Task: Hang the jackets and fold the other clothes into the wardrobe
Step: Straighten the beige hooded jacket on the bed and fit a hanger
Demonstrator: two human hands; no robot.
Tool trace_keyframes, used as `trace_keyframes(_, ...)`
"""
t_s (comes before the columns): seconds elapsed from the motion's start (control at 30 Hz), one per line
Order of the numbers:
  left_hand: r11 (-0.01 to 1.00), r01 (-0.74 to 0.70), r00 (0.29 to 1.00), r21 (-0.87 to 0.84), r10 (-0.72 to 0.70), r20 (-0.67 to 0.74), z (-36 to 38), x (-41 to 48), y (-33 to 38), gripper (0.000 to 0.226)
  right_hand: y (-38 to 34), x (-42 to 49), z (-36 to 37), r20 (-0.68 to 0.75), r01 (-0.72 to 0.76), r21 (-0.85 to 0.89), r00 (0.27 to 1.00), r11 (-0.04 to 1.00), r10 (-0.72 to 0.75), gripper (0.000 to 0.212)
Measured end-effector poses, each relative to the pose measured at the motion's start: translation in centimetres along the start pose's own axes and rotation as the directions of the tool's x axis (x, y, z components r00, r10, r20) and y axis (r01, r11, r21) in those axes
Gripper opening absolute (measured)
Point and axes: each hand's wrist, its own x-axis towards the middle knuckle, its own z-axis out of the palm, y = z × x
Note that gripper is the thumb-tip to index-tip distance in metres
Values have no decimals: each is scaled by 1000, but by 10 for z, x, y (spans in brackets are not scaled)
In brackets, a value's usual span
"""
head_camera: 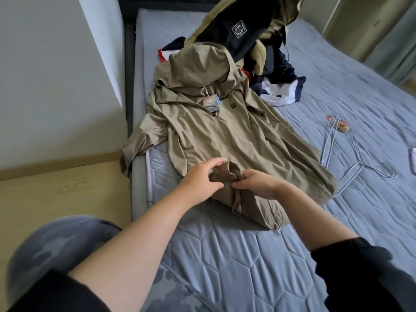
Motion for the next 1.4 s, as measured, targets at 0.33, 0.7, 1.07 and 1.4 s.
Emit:
trace_keyframes(0.33, 993, -11, 999, 120, 17, -49, 4, 2, -6, 17, 18, -8, 46, -451, -46, -644, 829, 763, -331, 17)
trace_keyframes(0.7, 988, 121, 940, -100, -147, -309, -7, 10, -4, 52, 57, -20, 19, -730, -149, -635, 435, 758, -526, 19)
trace_keyframes(1.07, 771, 341, 940, -537, -278, 198, -15, 8, -14, 23, 50, -28, -12, -490, -160, -816, 702, 556, -517, 16)
trace_keyframes(1.4, 873, 142, 886, 466, -322, 333, 33, -12, -34, 23, 68, -23, -15, -233, -158, -689, 973, 707, -10, 21)
